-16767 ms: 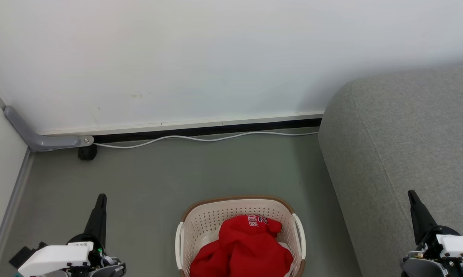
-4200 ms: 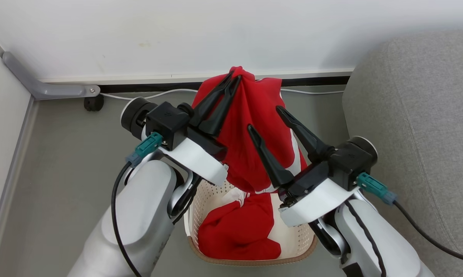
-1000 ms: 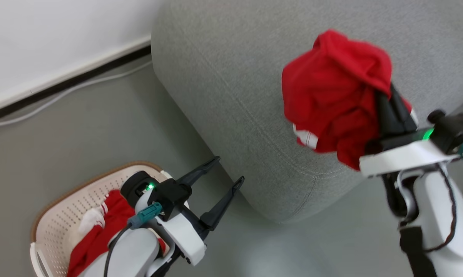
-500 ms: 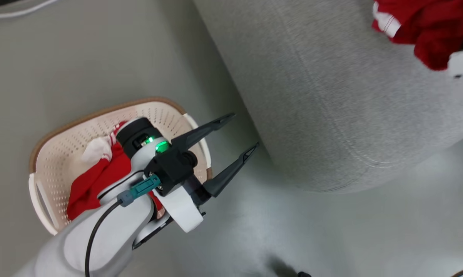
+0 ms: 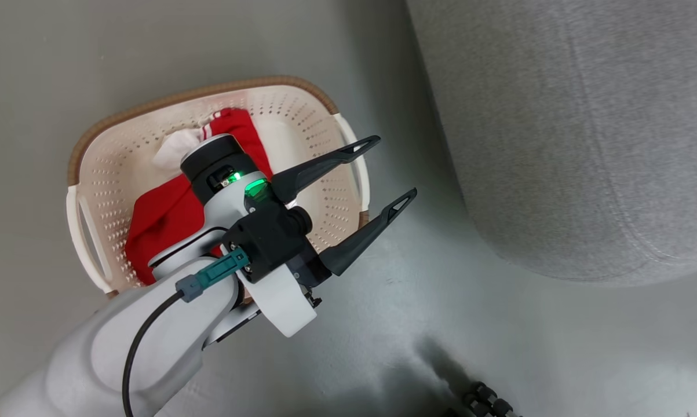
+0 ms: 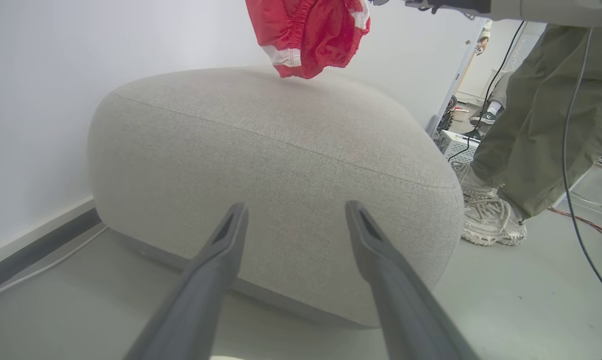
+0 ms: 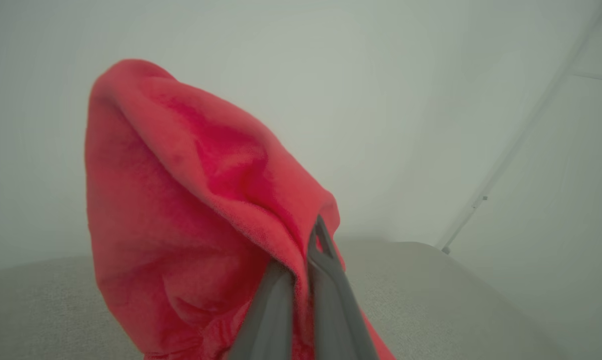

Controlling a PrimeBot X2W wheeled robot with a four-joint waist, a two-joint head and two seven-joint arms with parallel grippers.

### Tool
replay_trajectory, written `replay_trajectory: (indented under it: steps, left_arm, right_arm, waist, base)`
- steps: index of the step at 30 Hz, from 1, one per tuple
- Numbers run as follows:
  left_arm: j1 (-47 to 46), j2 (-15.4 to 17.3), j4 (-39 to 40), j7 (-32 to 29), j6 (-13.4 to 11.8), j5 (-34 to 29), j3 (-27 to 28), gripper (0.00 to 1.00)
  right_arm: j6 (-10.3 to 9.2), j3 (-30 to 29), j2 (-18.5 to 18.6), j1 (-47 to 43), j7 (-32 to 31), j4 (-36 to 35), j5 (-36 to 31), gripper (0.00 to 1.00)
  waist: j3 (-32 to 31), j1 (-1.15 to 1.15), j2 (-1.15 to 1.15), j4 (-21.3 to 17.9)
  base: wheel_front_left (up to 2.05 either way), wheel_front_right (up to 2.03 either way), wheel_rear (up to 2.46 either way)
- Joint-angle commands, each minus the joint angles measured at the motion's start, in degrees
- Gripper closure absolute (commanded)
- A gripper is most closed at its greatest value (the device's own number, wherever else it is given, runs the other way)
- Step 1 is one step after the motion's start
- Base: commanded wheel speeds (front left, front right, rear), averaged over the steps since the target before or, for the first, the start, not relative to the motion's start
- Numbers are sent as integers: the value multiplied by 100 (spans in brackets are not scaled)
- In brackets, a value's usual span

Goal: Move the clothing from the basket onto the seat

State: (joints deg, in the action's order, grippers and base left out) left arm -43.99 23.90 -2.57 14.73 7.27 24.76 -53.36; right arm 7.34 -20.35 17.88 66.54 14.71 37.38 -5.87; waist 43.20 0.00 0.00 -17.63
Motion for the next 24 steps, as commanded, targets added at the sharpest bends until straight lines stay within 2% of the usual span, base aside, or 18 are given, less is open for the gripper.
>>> replay_trajectory:
  steps: [1,9,14,16,17,18,24]
  left_arm:
    - [-127,42,161,27,22,-11,170,0]
    - [10,53,125,27,22,7,272,0]
    - [36,26,75,27,22,34,283,0]
    - [33,26,41,27,22,76,298,0]
    - [43,17,26,27,22,87,318,0]
    - [61,0,8,27,22,102,337,0]
    - [229,-143,-87,27,22,158,501,0]
  right_arm:
    - [14,-217,220,140,15,12,-176,100]
    - [14,-1542,341,356,-258,625,-938,100]
    - [14,-2182,131,246,-478,955,-1270,100]
    - [14,-2364,-17,193,-359,1041,-1394,98]
    - [14,-2372,-40,179,-301,1088,-1423,83]
    - [14,-2346,-44,162,-251,1155,-1457,0]
    - [14,-1918,-6,-73,-40,1633,-1441,0]
  waist:
    - [186,0,0,167]
    - [337,0,0,366]
    - [331,0,0,398]
    - [255,0,0,410]
    - [215,0,0,418]
    - [166,0,0,430]
    - [-158,0,0,493]
  base:
    - [0,0,0]
    - [0,0,0]
    - [0,0,0]
    - [0,0,0]
    - [0,0,0]
    - [0,0,0]
    - [0,0,0]
